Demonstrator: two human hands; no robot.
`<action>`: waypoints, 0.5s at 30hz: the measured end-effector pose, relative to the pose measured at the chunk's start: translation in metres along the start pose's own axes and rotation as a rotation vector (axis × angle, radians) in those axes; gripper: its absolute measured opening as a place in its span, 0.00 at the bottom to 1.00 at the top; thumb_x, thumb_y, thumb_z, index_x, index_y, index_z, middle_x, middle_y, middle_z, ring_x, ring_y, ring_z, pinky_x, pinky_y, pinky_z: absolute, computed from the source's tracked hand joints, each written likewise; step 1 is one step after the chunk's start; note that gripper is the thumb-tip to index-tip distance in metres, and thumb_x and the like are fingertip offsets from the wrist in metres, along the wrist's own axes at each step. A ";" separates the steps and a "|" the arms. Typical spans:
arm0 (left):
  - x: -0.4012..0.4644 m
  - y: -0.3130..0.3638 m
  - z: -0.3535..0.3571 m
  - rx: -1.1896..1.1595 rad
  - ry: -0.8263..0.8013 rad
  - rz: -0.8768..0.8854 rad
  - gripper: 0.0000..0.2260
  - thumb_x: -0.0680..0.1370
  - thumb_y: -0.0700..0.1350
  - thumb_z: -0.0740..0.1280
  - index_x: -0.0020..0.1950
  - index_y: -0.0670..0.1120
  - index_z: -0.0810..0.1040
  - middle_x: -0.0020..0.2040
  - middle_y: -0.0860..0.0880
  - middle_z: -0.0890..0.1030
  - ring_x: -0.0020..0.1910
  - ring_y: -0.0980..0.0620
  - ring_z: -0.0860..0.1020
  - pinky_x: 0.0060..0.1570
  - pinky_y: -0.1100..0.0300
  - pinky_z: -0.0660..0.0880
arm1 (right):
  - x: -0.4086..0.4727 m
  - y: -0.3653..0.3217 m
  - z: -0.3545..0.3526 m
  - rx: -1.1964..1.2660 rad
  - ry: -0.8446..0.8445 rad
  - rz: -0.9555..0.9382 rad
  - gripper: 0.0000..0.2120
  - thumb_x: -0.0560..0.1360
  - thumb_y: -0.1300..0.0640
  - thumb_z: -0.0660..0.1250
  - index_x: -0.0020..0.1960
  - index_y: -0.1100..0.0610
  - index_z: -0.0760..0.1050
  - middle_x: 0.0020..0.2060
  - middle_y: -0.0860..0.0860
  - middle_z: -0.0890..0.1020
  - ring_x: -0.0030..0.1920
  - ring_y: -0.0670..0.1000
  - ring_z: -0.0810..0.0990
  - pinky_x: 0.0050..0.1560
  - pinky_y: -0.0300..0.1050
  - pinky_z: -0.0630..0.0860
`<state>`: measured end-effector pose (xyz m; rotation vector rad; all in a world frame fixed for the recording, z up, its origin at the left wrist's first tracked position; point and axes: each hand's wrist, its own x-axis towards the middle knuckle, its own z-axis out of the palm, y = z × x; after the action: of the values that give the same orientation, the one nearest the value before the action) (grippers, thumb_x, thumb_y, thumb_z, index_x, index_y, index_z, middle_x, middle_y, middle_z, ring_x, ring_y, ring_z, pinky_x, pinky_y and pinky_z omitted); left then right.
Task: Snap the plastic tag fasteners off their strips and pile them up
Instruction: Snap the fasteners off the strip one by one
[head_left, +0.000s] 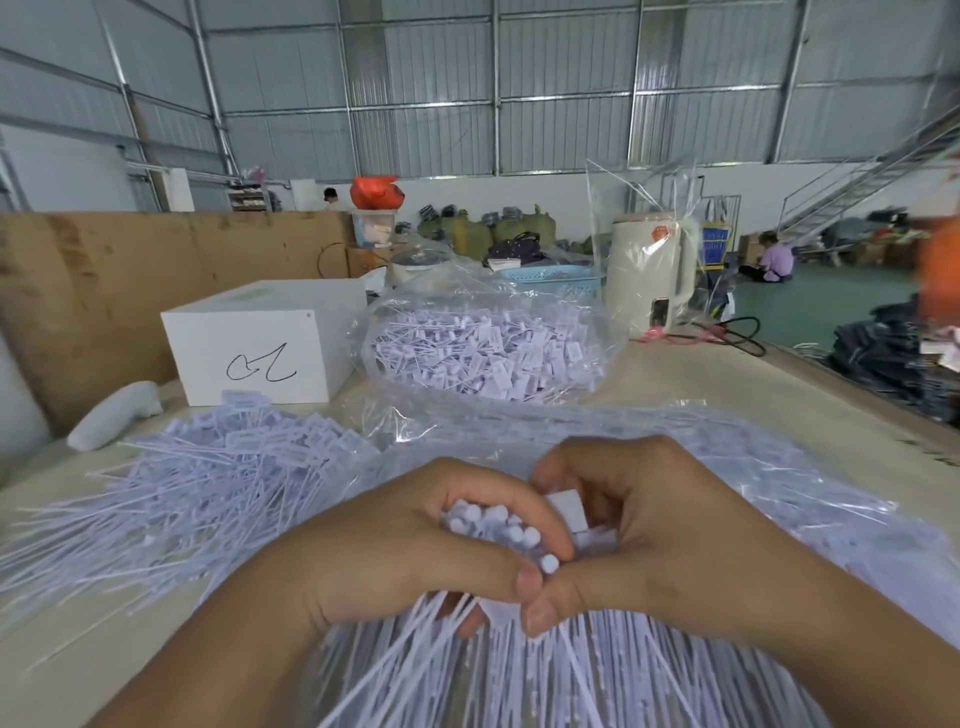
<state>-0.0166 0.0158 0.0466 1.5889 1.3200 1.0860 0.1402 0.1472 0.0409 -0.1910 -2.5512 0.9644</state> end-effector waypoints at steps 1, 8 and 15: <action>0.000 0.000 0.000 -0.004 0.011 0.007 0.07 0.69 0.42 0.72 0.46 0.49 0.85 0.39 0.56 0.82 0.38 0.63 0.78 0.38 0.73 0.73 | 0.001 0.001 0.000 -0.029 0.000 0.023 0.30 0.50 0.34 0.79 0.45 0.50 0.79 0.32 0.50 0.76 0.31 0.47 0.71 0.34 0.43 0.65; 0.002 -0.004 0.002 -0.076 0.159 0.054 0.03 0.67 0.45 0.72 0.40 0.49 0.84 0.33 0.53 0.79 0.30 0.58 0.76 0.28 0.65 0.74 | 0.000 0.006 -0.019 0.133 -0.154 0.101 0.19 0.68 0.42 0.71 0.40 0.59 0.78 0.26 0.46 0.69 0.28 0.48 0.66 0.32 0.45 0.62; 0.004 -0.007 0.005 -0.030 0.327 0.137 0.05 0.64 0.47 0.75 0.38 0.53 0.83 0.34 0.56 0.79 0.31 0.60 0.75 0.29 0.66 0.73 | 0.003 0.005 -0.017 0.205 0.073 0.044 0.15 0.67 0.42 0.70 0.33 0.53 0.76 0.28 0.53 0.66 0.30 0.50 0.65 0.34 0.44 0.61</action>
<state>-0.0132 0.0202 0.0393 1.5429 1.4101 1.4932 0.1445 0.1617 0.0497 -0.2200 -2.3721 1.2040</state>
